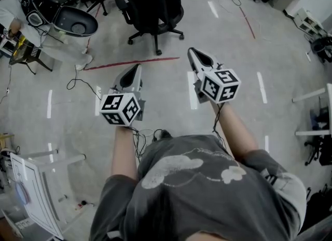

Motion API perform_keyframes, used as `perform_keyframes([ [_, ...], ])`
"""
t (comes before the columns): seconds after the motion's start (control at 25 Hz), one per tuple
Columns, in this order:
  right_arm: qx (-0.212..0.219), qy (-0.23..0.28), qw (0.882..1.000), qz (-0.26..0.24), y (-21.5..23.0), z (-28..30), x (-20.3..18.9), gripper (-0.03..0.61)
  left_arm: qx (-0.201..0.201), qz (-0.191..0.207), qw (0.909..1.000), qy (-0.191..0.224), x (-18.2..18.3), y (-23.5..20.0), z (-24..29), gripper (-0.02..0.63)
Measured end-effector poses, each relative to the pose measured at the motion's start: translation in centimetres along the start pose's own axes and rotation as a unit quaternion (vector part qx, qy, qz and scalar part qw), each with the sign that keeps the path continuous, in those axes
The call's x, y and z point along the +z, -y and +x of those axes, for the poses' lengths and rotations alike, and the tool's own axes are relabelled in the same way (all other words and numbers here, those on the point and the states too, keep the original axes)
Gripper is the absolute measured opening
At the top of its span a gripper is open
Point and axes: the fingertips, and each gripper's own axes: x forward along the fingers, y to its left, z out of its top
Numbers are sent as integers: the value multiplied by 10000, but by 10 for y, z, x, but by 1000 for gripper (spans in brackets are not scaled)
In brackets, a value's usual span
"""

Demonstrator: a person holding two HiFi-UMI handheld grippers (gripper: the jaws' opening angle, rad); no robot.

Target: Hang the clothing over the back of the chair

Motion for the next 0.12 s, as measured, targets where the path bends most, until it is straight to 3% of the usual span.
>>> perform_keyframes([
  [0.12, 62, -68, 9997, -242, 7, -14, -1, -9, 94, -15, 9999, -41, -7, 12, 1, 2],
])
